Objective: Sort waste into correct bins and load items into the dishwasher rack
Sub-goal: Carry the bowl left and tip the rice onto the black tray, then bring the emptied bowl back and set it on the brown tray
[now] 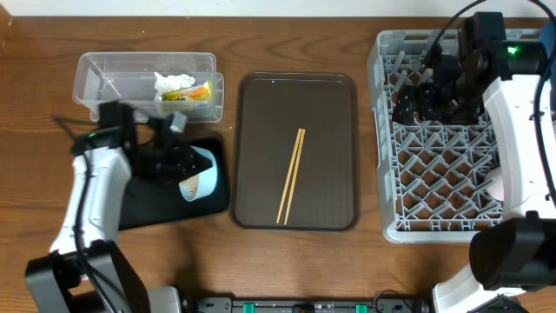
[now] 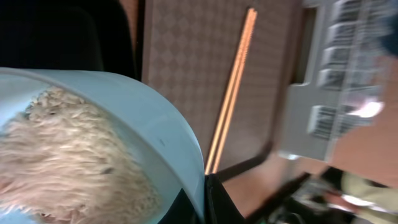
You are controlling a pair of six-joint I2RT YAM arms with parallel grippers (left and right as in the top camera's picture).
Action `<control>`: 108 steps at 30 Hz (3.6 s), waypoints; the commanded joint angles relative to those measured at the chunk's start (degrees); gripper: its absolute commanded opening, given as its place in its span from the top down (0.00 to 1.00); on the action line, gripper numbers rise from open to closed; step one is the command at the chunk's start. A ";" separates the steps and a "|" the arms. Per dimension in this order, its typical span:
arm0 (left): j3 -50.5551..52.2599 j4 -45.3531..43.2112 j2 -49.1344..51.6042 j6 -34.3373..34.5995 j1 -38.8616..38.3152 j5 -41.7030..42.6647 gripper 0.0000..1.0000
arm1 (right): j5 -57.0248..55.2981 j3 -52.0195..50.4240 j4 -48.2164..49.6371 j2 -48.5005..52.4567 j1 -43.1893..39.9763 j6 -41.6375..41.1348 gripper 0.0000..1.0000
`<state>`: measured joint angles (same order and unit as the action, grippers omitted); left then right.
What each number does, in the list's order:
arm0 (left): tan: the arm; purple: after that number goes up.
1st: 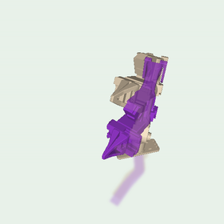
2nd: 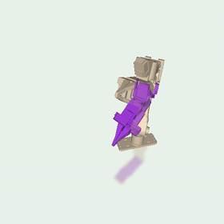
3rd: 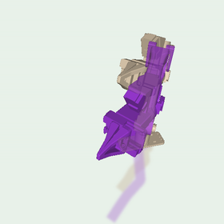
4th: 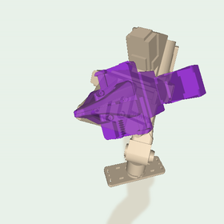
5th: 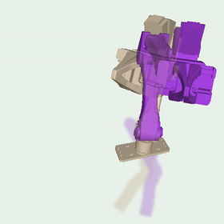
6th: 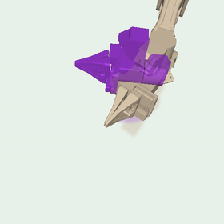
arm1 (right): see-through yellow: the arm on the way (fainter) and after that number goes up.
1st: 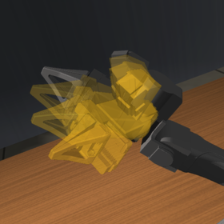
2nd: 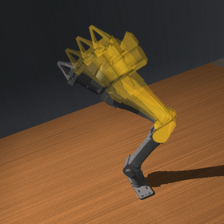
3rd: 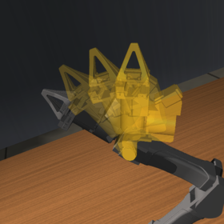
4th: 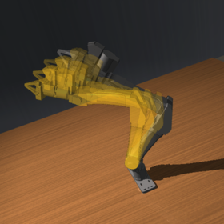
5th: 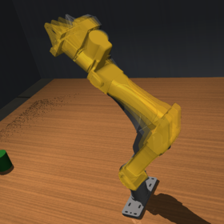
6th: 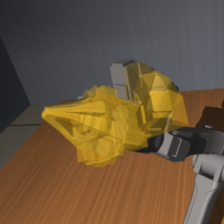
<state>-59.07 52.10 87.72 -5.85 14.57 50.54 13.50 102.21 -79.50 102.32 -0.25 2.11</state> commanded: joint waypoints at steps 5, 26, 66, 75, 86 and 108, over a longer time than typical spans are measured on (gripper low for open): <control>4.42 -0.09 6.38 -12.79 10.36 24.13 0.94 | 0.07 -0.28 -0.02 0.00 0.44 0.28 0.01; 4.70 0.59 18.16 -9.03 13.66 39.60 0.94 | 0.02 -0.28 -0.02 0.00 0.44 0.31 0.01; 4.57 -1.62 17.90 7.13 15.15 39.30 0.94 | 0.02 -0.28 -0.07 0.00 0.44 0.31 0.01; 4.52 -3.61 17.14 3.96 15.74 36.79 0.94 | 0.02 -0.28 -0.15 0.00 0.44 0.31 0.01; 4.50 -4.74 16.55 -2.71 16.39 33.44 0.94 | 0.04 -0.28 -0.26 0.00 0.44 0.31 0.01; 4.20 -3.10 -5.92 -7.21 -1.66 12.72 0.93 | 0.04 -0.28 -0.13 0.00 0.44 0.31 0.01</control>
<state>-54.63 49.80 84.31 -13.15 17.78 75.31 13.47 102.21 -79.68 102.32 -0.25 2.11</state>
